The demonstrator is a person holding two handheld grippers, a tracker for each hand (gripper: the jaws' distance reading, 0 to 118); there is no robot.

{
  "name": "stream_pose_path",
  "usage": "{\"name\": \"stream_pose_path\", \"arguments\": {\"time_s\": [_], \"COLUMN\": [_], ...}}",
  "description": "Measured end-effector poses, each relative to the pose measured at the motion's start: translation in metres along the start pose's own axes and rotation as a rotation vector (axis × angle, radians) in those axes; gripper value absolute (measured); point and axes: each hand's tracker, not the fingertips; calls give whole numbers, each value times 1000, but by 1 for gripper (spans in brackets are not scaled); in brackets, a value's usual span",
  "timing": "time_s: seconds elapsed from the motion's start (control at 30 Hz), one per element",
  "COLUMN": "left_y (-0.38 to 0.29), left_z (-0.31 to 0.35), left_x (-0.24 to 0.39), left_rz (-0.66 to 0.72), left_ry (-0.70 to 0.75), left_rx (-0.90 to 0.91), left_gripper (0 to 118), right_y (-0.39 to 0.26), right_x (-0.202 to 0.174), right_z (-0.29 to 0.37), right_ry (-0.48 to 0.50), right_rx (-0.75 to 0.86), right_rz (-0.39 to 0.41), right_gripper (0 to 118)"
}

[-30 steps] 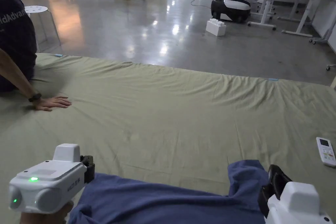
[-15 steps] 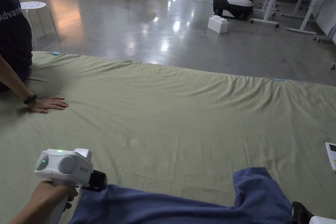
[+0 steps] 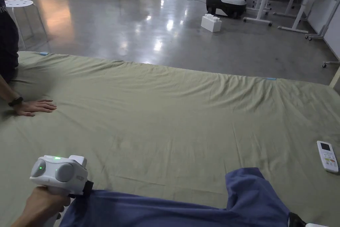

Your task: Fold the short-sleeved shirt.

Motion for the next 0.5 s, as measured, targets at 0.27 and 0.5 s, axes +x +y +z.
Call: {"name": "stream_pose_path", "arguments": {"time_s": [0.27,0.5], "left_y": [-16,-28], "left_z": [31,59], "left_x": [8,15], "left_rz": [9,20], "left_ry": [-34,-47], "left_rx": [99,190], "left_gripper": [5,5], "right_y": [12,27], "right_x": [22,55], "right_z": [-51,-160], "right_ry": [28,98], "right_rx": [-126,-456], "right_rz": [-32,-38], "right_gripper": [0,81]}}
